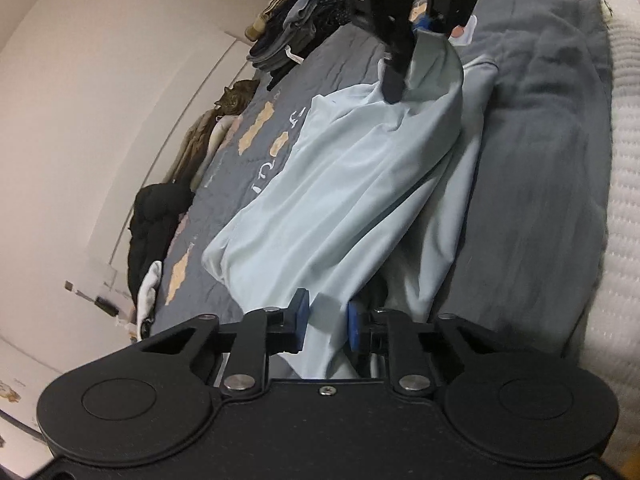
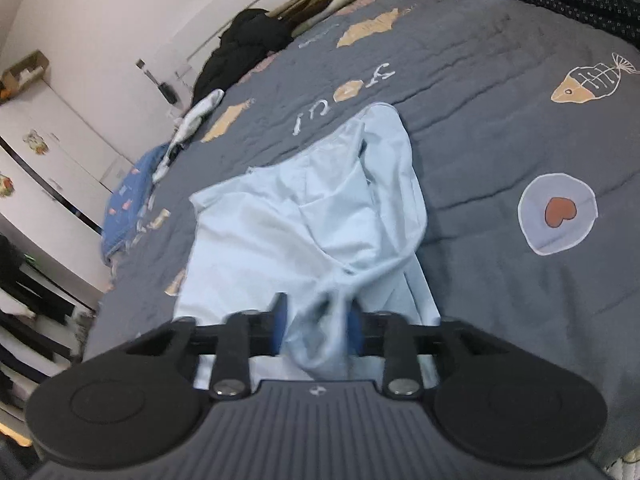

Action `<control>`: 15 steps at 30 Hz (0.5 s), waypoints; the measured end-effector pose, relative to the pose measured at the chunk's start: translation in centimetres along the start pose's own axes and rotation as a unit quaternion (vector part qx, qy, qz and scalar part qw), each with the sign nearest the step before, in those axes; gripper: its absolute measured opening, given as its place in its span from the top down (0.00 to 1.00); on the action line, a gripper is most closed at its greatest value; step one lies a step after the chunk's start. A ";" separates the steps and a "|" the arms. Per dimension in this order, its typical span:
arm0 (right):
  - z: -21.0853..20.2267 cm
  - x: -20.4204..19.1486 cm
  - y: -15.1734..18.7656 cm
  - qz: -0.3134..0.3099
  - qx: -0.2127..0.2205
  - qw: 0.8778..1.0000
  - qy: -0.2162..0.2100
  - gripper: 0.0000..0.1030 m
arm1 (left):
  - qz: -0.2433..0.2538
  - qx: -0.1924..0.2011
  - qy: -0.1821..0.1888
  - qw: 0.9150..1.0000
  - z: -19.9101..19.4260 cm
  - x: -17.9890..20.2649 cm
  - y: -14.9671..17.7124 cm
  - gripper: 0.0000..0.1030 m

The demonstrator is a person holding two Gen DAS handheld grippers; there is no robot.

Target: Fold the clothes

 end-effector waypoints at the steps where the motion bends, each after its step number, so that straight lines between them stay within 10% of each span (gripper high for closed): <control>1: 0.1 0.1 0.0 0.006 0.001 1.000 -0.001 0.94 | 0.002 -0.005 -0.001 1.000 0.1 0.0 0.2 0.80; 15: -1.0 2.0 -1.1 0.064 0.042 0.997 -0.011 0.97 | 0.014 -0.070 0.009 0.997 0.1 -1.6 4.8 0.92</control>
Point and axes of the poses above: each gripper's, at about its wrist camera, not at the fingertips, and z roughly the way its jaws point, x to its right, y to its underside, the point moved 4 cm from there along z, roughly the way its jaws point, and after that the axes turned 1 degree about z, right-handed, at the moved point
